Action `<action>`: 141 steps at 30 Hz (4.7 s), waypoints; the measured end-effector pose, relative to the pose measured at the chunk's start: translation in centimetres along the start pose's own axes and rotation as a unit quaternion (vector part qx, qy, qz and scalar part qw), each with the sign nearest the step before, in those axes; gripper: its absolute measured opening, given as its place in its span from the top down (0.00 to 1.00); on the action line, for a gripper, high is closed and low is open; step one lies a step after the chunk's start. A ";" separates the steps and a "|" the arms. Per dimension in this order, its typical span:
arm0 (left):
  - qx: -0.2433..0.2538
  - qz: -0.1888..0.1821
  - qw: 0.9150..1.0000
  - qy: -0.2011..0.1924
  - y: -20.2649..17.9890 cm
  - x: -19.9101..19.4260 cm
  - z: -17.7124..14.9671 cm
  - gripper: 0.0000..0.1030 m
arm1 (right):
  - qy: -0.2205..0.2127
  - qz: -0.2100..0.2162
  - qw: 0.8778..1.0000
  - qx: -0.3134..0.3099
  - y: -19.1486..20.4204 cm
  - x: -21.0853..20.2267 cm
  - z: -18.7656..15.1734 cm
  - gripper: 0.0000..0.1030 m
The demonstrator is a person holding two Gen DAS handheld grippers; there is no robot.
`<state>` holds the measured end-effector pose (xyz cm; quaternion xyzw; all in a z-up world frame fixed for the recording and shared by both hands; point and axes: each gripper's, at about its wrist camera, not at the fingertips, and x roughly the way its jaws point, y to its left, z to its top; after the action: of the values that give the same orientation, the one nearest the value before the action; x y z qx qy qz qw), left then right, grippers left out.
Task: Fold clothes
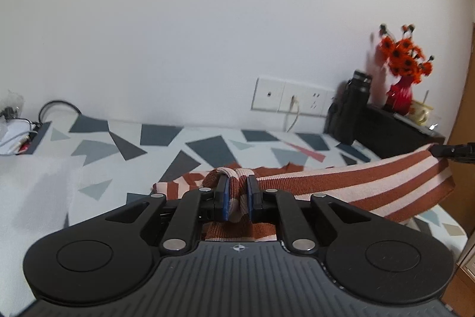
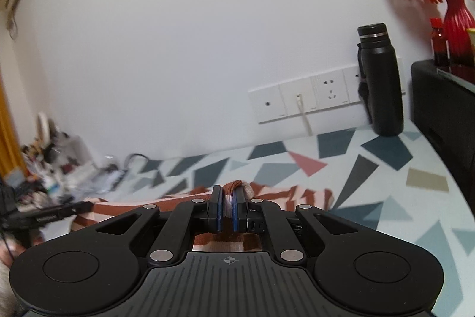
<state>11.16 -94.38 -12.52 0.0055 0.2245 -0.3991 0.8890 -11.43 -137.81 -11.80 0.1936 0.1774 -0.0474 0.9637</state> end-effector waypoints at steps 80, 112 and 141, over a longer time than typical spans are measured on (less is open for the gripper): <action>0.188 0.053 0.981 0.017 1.3 6.6 -0.3 0.95 | 0.054 -0.124 0.976 -0.168 -2.2 12.4 -1.0 0.95; 0.057 0.109 0.988 0.091 8.6 15.3 3.6 0.67 | 0.102 -0.163 0.980 -0.055 -8.6 17.7 -1.3 0.51; -0.011 0.066 0.988 0.138 5.6 10.7 -2.0 0.10 | 0.152 -0.138 0.979 -0.011 -6.7 14.4 -5.0 0.28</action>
<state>20.58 -97.70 -19.54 0.0659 0.3487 -0.3323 0.8738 -0.71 -142.36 -23.72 0.1617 0.3469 -0.1487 0.9118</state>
